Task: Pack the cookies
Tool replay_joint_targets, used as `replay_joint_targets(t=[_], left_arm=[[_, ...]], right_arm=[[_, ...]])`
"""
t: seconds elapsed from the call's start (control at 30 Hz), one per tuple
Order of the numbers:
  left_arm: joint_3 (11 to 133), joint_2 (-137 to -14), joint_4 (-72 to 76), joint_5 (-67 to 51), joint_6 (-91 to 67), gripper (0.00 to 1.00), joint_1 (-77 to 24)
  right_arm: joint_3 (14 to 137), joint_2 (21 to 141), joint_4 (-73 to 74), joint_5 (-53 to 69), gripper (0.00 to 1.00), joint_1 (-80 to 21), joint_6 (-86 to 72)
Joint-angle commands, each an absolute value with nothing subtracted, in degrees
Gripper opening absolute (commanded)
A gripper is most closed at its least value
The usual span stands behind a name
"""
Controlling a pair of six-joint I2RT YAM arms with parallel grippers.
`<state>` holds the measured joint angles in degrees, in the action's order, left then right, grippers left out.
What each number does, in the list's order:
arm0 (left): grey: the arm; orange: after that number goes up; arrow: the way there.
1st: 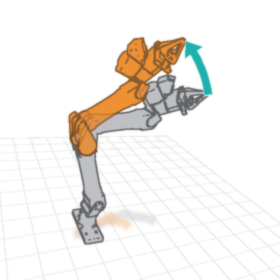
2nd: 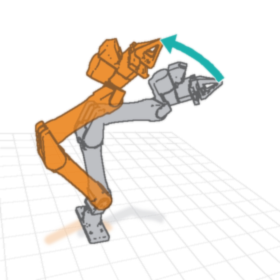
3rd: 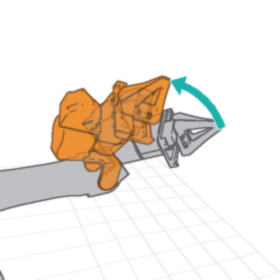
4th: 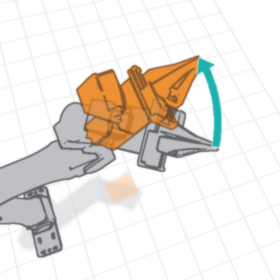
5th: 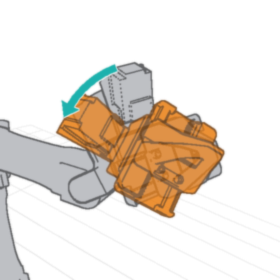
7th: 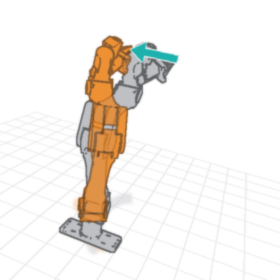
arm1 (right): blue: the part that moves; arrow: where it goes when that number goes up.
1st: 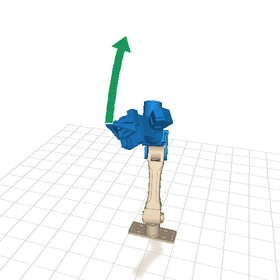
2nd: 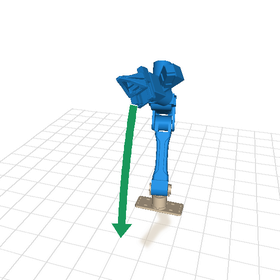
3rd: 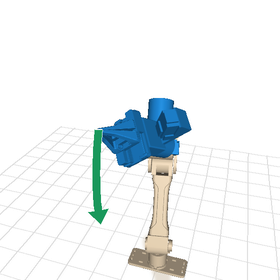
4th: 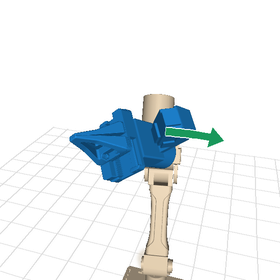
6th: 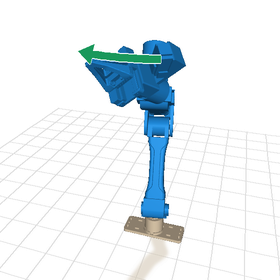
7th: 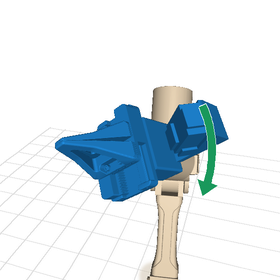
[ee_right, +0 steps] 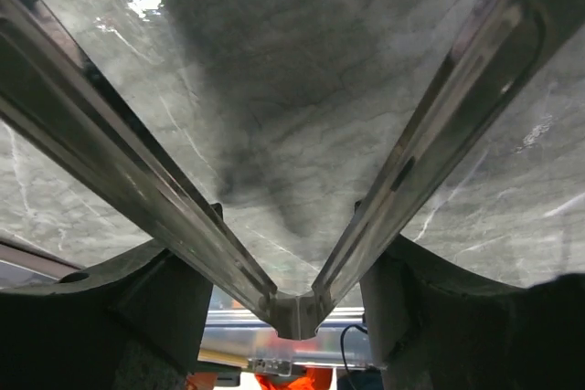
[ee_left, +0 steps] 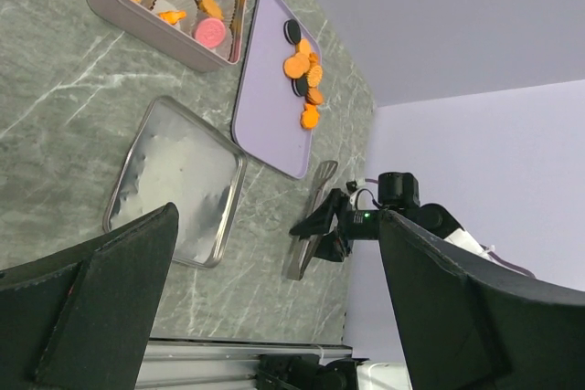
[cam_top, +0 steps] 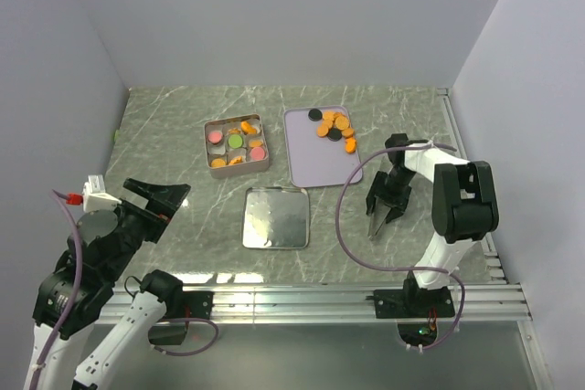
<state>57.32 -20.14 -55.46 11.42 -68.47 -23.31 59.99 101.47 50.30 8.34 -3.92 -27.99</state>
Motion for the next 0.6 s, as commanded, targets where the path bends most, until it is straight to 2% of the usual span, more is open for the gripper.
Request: replay_joint_targets(t=[0.0, 0.1, 0.17, 0.2, 0.23, 0.57], left_arm=[[56.7, -20.0, -53.4, 10.4, -69.1, 0.97, -23.2], [56.1, -20.2, -52.8, 9.7, -69.2, 0.96, -23.2], [55.5, -20.5, -52.0, 9.2, -69.3, 0.96, -23.2], [55.5, -20.7, -51.9, 9.0, -69.3, 0.96, -23.2], [55.6, -21.4, -51.9, 8.7, -69.3, 0.95, -23.2], [56.5, -27.8, -49.9, 7.5, -65.7, 0.93, -23.2]], right_arm=[[58.5, 102.1, 47.0, 8.3, 0.68, -3.9, -27.3], [58.5, 102.4, 46.8, 9.4, 0.73, -3.9, -27.8], [59.1, 102.3, 47.6, 9.2, 0.84, -3.9, -27.9], [59.8, 101.7, 48.2, 8.9, 0.87, -4.0, -28.0], [60.1, 101.1, 48.6, 8.0, 0.97, -4.0, -28.0], [69.9, 87.1, 57.3, 5.8, 0.98, -4.6, -29.5]])
